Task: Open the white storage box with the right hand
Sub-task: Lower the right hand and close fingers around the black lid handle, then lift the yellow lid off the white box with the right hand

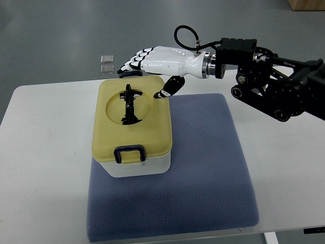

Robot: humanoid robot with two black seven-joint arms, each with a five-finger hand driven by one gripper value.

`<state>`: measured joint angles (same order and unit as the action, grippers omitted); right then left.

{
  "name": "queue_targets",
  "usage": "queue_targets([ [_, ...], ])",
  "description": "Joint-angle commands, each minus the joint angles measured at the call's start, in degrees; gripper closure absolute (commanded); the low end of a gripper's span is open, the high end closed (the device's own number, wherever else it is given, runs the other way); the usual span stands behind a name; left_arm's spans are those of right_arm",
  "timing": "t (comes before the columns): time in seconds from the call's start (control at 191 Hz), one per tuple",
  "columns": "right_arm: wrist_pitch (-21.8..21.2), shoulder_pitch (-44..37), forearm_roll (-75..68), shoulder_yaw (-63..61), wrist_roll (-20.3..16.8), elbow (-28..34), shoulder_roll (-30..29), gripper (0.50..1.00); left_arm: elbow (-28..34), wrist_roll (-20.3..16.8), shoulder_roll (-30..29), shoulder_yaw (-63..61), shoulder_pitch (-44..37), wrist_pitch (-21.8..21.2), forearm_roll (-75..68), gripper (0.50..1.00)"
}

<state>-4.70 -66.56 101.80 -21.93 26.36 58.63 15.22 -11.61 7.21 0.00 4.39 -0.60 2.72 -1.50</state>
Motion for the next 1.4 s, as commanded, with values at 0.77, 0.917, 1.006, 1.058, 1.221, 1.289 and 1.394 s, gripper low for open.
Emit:
queue_targets([
  [0.77,2.8,2.5,0.0,-3.0,-1.0,-0.2,-4.9,0.591,0.3,0.0,0.0,0.0,0.0,0.0,0.0,0.500],
  [0.917,4.0,4.0,0.0,-3.9,-1.6,-0.4,-6.1,0.591,0.3,0.0,0.0,0.0,0.0,0.0,0.0,0.500],
  [1.006,4.8,4.8,0.0,-4.4,-1.7,-0.4,-7.0,0.591,0.3,0.0,0.0,0.0,0.0,0.0,0.0,0.500],
  [1.058,5.0,5.0,0.0,-4.6,-1.7,-0.5,-7.2,0.591,0.3,0.0,0.0,0.0,0.0,-0.1,0.0,0.500],
  [1.221,5.2,5.4,0.1,-4.6,-1.8,-0.5,-7.4,0.734,0.4,0.0,0.0,0.0,0.0,-0.1,0.0,0.500],
  [1.289,5.7,5.4,0.2,-4.6,-1.8,-0.6,-7.4,0.885,0.4,0.0,0.0,0.0,0.0,0.0,0.0,0.500],
  [1.394,6.0,5.4,0.2,-4.6,-1.8,-0.6,-7.4,1.000,0.4,0.0,0.0,0.0,0.0,0.0,0.0,0.500],
])
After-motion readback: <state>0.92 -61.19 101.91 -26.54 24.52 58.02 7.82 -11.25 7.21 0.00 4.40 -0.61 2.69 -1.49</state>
